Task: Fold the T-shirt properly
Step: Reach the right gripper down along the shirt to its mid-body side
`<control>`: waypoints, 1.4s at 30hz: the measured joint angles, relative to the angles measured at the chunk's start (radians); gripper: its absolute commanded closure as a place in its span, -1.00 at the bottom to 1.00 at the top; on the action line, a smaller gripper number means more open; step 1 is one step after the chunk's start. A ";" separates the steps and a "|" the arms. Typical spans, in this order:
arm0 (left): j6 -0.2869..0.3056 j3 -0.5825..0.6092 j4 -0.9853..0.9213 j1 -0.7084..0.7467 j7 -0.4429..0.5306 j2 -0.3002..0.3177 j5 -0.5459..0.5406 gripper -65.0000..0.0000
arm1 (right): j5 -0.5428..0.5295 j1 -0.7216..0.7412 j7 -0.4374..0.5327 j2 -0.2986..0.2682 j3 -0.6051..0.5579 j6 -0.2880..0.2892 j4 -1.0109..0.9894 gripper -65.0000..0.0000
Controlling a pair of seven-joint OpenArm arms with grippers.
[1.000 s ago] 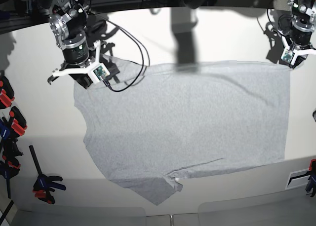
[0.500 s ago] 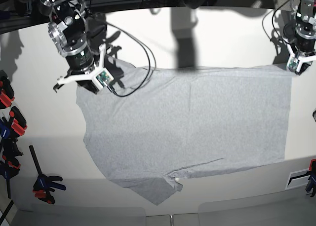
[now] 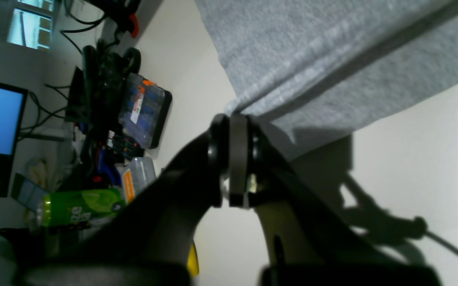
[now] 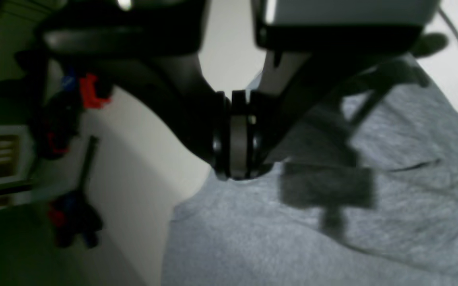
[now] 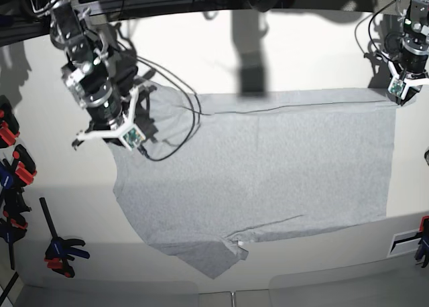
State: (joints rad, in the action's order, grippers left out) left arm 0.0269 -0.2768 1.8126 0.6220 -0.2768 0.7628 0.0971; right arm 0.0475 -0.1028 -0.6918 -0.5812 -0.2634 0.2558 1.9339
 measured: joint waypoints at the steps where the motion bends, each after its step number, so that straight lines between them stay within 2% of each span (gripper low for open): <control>1: 0.000 0.000 0.000 -0.007 -0.002 -0.001 -0.005 1.00 | -0.018 0.018 0.000 0.002 -0.001 0.014 -0.008 1.00; 8: 0.000 0.000 -0.034 -0.062 -0.004 -0.003 -0.028 1.00 | -0.045 0.101 0.002 0.037 -0.001 0.023 -0.028 1.00; 10: 0.001 0.000 -0.053 -0.073 -0.009 -0.003 -0.054 1.00 | -0.085 0.113 0.000 0.051 -0.001 0.022 -0.029 1.00; 17: 0.002 0.000 -0.079 -0.108 -0.008 -0.004 -0.074 1.00 | -0.082 0.122 0.005 0.137 -0.001 0.056 -0.029 1.00; 24: 0.005 0.000 -0.079 -0.134 -0.008 -0.003 -0.112 1.00 | -0.084 0.180 0.014 0.207 0.000 0.063 -0.045 1.00; 30: 0.007 0.000 -0.101 -0.135 -0.005 -0.004 -0.113 1.00 | -0.078 0.263 0.015 0.269 0.001 0.064 -0.169 1.00; 35: 0.008 0.000 -0.155 -0.143 0.046 -0.006 -0.114 1.00 | -0.077 0.357 0.012 0.315 0.003 0.076 -0.330 1.00; 39: 0.061 0.000 -0.205 -0.187 0.046 -0.011 -0.137 1.00 | -0.067 0.427 0.013 0.360 0.003 0.097 -0.424 1.00; 42: 0.102 0.000 -0.241 -0.214 0.089 -0.014 -0.158 1.00 | -0.049 0.452 0.014 0.392 0.003 0.109 -0.474 1.00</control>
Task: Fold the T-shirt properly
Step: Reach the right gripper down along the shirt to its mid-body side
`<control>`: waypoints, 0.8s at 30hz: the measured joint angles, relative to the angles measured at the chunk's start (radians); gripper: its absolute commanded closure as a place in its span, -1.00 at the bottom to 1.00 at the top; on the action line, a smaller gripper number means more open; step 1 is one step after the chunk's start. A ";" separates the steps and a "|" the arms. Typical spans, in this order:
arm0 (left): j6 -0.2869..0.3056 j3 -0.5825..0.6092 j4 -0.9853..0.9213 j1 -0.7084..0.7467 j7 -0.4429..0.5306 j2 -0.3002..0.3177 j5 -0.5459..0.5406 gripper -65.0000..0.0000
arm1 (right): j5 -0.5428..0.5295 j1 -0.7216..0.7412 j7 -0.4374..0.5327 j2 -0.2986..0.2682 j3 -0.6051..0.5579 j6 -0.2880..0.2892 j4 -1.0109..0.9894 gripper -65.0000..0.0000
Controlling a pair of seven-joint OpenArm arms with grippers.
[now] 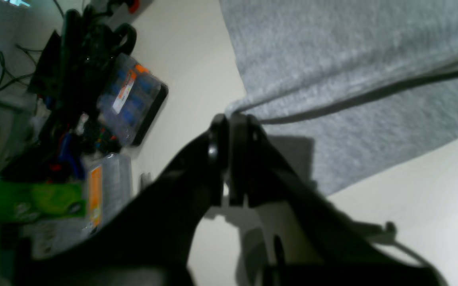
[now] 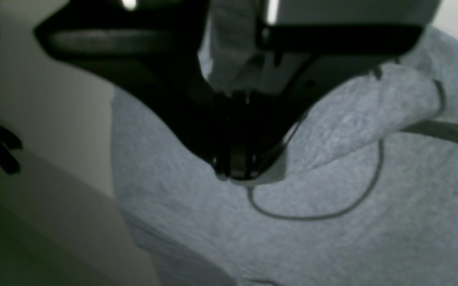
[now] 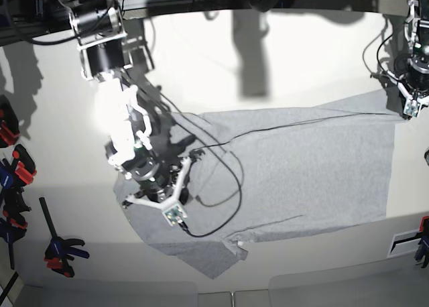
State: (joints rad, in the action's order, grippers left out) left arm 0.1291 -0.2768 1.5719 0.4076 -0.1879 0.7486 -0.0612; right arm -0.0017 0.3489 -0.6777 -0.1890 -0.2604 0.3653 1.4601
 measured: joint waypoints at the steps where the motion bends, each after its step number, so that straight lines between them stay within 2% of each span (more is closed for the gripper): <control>1: 0.015 0.000 -0.013 -0.008 0.017 -0.002 -0.003 1.00 | 0.006 0.004 0.001 0.010 0.000 0.002 -0.014 1.00; 6: 0.093 0.000 -0.064 -0.034 0.074 -0.005 -0.002 1.00 | 0.027 0.004 0.001 0.023 0.000 0.003 -0.053 1.00; 10: 0.104 0.000 -0.113 -0.048 0.138 -0.006 0.002 1.00 | 0.032 0.005 0.005 0.023 0.000 -0.002 -0.070 1.00; 14: 0.129 0.000 -0.162 -0.081 0.138 -0.007 0.004 1.00 | 0.109 0.003 0.015 0.023 0.000 -0.105 -0.074 1.00; 17: 0.163 0.000 -0.183 -0.109 0.140 -0.009 0.005 1.00 | 0.142 0.005 0.016 0.023 0.001 -0.158 -0.074 1.00; 19: 0.176 0.000 -0.187 -0.119 0.140 -0.010 0.005 1.00 | 0.155 0.005 0.015 0.023 0.001 -0.177 -0.074 1.00; 24: 0.221 0.000 -0.187 -0.122 0.218 -0.009 0.005 1.00 | 0.156 0.005 0.016 0.023 0.001 -0.177 -0.074 1.00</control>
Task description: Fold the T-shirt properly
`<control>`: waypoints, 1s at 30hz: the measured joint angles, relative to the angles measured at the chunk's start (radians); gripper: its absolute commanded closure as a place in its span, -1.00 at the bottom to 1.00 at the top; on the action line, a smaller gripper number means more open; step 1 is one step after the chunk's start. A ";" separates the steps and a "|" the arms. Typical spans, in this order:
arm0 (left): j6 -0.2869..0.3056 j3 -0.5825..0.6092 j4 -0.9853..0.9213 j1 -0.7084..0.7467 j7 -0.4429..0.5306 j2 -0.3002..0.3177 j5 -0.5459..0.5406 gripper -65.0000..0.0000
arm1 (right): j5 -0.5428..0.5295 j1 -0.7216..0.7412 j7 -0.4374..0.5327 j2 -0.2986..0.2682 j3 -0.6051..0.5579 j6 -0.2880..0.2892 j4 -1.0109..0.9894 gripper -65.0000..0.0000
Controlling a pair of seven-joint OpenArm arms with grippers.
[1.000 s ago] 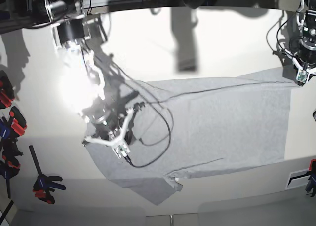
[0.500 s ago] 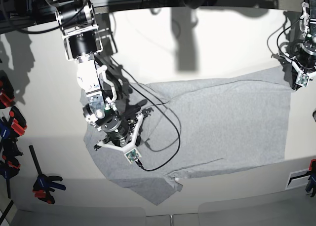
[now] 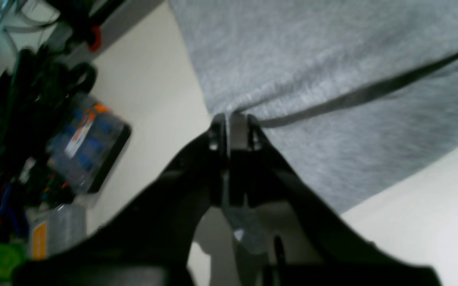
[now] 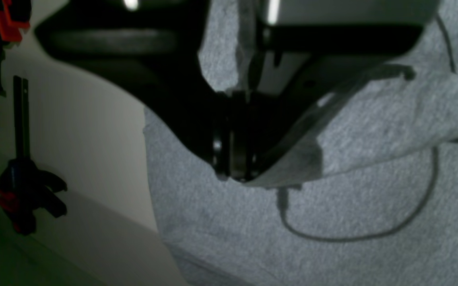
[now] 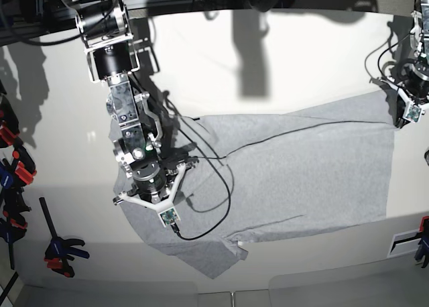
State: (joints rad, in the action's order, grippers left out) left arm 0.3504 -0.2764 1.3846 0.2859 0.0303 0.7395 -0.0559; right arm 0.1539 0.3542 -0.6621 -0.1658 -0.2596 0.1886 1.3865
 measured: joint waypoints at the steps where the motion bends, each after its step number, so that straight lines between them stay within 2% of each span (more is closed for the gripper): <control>1: 0.008 0.000 0.000 0.000 0.014 0.000 0.000 1.00 | 0.000 0.000 0.000 0.000 0.000 0.000 0.000 1.00; 7: 0.010 0.000 0.000 0.000 0.022 0.000 0.008 1.00 | 0.000 0.001 0.042 0.000 0.000 0.000 0.000 1.00; 24: 0.010 0.000 -0.002 -0.001 0.022 0.000 0.008 1.00 | 0.000 0.004 0.022 0.002 0.000 0.000 0.000 1.00; 30: 0.016 0.001 -0.004 -0.089 -0.116 -0.003 0.007 1.00 | 0.000 0.004 0.018 0.002 0.000 0.000 0.000 1.00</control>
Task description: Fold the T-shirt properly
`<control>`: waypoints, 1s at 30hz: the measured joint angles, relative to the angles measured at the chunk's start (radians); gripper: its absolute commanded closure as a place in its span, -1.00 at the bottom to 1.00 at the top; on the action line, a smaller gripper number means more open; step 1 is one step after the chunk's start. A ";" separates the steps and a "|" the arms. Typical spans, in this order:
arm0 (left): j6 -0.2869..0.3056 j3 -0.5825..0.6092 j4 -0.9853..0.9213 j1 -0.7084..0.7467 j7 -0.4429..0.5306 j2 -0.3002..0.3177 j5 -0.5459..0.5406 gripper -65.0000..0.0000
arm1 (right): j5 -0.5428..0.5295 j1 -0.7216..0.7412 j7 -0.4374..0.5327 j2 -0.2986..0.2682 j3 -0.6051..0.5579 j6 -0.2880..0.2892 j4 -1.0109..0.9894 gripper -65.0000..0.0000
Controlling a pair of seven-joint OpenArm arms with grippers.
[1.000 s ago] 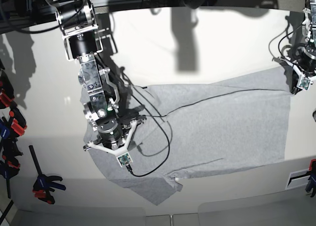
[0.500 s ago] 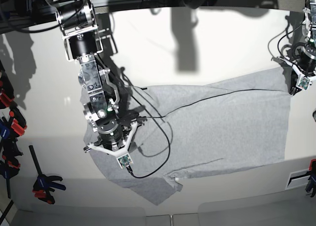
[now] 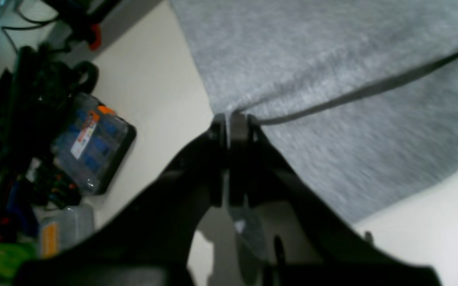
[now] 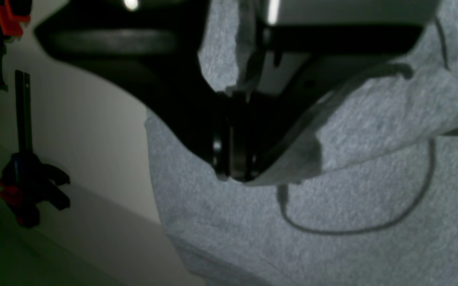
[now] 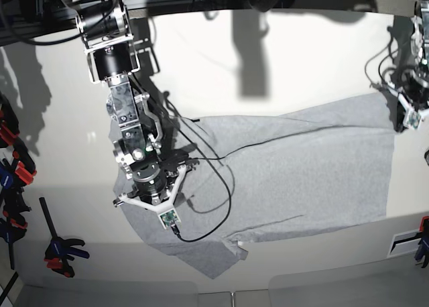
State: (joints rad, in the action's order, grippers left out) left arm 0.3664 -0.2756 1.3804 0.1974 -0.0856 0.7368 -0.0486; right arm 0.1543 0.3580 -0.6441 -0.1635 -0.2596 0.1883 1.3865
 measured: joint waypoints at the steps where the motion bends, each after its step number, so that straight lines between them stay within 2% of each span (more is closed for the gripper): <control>1: -0.002 0.000 0.000 -0.020 -0.007 0.000 -0.001 1.00 | 0.000 0.000 0.000 0.000 0.000 0.000 0.000 1.00; 7: -0.006 0.025 -0.002 -0.066 -0.020 0.000 0.001 1.00 | 0.000 0.000 -0.003 0.000 0.000 -0.001 0.000 1.00; 9: -0.006 0.074 -0.021 -0.085 -0.019 0.002 0.003 1.00 | 0.000 0.000 -0.002 0.000 0.000 -0.001 0.000 1.00; 12: -0.002 0.185 -0.086 -0.142 0.000 0.002 0.080 1.00 | 0.000 0.000 -0.001 0.000 0.000 -0.002 0.000 1.00; 14: -0.003 0.243 -0.136 -0.188 0.000 -0.005 0.088 1.00 | 0.000 0.000 -0.002 0.000 0.000 -0.002 0.000 1.00; 20: -0.016 0.300 -0.261 -0.336 0.001 0.001 0.087 1.00 | 0.011 0.000 -0.003 0.001 0.000 -0.002 0.000 1.00; 21: -0.018 0.300 -0.288 -0.353 0.002 0.001 0.088 1.00 | 0.036 0.000 -0.002 0.001 0.000 -0.006 0.000 1.00; 25: -0.015 0.301 -0.393 -0.387 -0.024 0.000 0.089 1.00 | 0.084 0.000 -0.010 0.002 0.000 -0.117 0.000 1.00; 30: -0.014 0.301 -0.439 -0.386 0.007 -0.003 0.090 1.00 | 0.089 0.000 -0.019 0.002 0.000 -0.119 0.000 1.00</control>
State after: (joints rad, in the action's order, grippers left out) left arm 0.3519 0.0254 0.9417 -0.1886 -0.0784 0.7341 0.0414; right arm 0.2428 0.3576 -0.6628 -0.1612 -0.2592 0.0696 1.3865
